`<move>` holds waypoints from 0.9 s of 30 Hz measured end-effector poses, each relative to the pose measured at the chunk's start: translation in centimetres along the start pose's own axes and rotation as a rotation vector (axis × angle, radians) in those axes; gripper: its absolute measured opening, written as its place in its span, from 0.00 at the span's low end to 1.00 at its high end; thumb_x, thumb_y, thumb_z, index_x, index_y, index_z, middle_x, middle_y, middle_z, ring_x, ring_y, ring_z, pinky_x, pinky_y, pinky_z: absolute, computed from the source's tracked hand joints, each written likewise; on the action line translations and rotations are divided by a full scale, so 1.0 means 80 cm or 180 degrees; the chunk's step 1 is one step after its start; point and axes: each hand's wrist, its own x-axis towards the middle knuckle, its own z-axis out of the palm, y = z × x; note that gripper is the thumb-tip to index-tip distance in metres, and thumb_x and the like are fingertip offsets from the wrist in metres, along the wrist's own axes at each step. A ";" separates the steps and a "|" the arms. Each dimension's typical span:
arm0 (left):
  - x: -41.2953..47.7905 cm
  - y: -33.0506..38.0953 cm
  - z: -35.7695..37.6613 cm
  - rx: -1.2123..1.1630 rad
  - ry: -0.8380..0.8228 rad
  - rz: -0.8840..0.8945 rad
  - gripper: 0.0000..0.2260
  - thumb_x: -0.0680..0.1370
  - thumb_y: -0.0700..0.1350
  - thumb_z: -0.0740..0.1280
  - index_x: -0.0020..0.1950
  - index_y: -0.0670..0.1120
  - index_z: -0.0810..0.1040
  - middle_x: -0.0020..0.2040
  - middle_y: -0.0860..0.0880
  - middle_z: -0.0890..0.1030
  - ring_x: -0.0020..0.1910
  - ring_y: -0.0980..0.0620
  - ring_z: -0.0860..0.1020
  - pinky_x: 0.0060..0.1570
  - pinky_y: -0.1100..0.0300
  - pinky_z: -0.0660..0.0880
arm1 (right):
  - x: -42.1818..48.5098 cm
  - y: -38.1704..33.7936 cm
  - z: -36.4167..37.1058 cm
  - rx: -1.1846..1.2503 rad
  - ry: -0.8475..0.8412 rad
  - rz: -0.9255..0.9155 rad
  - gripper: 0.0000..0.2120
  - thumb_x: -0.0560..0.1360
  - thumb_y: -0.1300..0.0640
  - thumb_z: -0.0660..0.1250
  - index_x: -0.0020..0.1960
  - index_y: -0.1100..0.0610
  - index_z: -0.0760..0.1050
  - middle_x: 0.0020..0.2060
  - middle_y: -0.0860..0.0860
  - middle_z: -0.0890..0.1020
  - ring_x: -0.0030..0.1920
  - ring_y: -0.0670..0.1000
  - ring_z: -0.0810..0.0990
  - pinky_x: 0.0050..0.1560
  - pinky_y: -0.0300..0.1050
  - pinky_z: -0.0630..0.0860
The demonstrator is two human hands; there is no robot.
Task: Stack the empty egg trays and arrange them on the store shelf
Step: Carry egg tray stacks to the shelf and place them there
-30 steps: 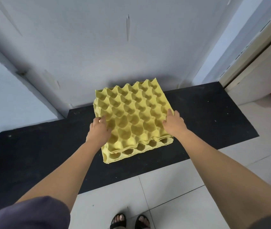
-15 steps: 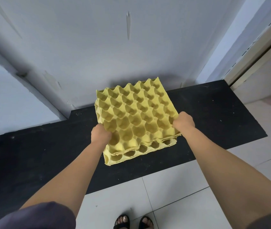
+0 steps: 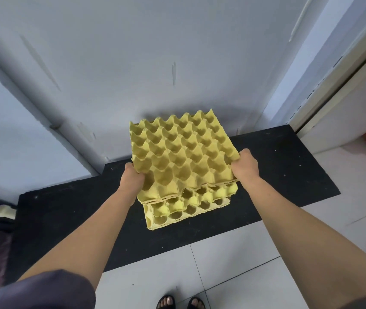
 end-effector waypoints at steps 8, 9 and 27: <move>-0.085 0.117 -0.085 0.0069 0.0239 0.0494 0.14 0.77 0.37 0.56 0.62 0.40 0.67 0.54 0.40 0.77 0.50 0.40 0.76 0.47 0.48 0.76 | -0.087 -0.081 -0.129 0.0351 0.0288 -0.0313 0.12 0.78 0.62 0.57 0.60 0.64 0.69 0.54 0.60 0.77 0.46 0.56 0.73 0.43 0.47 0.68; -0.095 0.132 -0.096 0.0117 0.0297 0.0622 0.14 0.76 0.36 0.56 0.62 0.39 0.68 0.54 0.40 0.77 0.50 0.39 0.76 0.48 0.47 0.76 | -0.097 -0.090 -0.144 0.0376 0.0300 -0.0402 0.13 0.79 0.60 0.57 0.63 0.63 0.68 0.55 0.59 0.77 0.48 0.57 0.74 0.44 0.47 0.69; -0.337 0.216 -0.275 0.0056 0.1173 0.1809 0.25 0.75 0.49 0.68 0.69 0.45 0.66 0.61 0.41 0.74 0.62 0.40 0.70 0.56 0.51 0.70 | -0.277 -0.180 -0.265 0.0920 0.0417 -0.1923 0.26 0.72 0.42 0.70 0.66 0.52 0.71 0.61 0.55 0.73 0.60 0.54 0.74 0.59 0.47 0.72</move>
